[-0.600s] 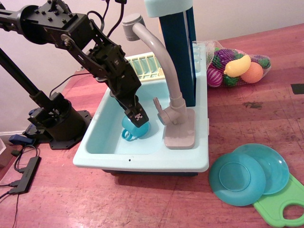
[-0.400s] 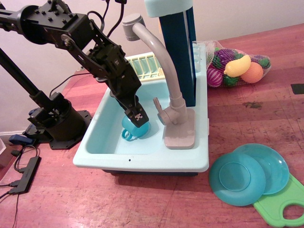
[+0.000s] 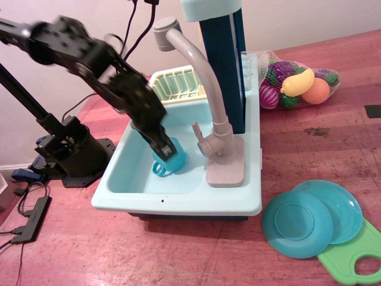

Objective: Flip cup upright

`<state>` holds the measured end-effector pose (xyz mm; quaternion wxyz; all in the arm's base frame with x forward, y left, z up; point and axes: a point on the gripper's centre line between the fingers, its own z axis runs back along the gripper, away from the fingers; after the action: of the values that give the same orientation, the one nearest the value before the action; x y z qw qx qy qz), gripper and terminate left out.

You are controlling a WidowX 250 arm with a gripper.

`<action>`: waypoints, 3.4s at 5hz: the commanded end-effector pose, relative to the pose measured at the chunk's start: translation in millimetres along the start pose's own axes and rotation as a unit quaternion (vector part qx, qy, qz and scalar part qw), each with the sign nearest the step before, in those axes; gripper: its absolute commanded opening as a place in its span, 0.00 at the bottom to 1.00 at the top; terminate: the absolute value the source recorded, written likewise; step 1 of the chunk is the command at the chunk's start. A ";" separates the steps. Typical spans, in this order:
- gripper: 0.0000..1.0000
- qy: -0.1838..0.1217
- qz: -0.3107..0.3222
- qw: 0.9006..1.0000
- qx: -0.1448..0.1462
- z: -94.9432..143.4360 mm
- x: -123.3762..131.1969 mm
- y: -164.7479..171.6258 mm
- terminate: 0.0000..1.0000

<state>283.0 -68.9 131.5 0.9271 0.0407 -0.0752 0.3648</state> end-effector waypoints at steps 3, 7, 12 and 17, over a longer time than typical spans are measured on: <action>1.00 -0.010 0.069 0.996 -0.050 -30.9 12.6 11.4 0.00; 0.00 0.058 0.008 0.998 0.004 -28.7 2.1 -5.2 0.00; 1.00 0.124 -0.052 0.981 0.139 -11.3 -23.6 24.5 0.00; 1.00 0.010 0.028 0.997 0.077 74.6 13.5 22.9 0.00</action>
<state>266.9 -54.8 193.3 0.9142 0.1234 -0.0160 0.3856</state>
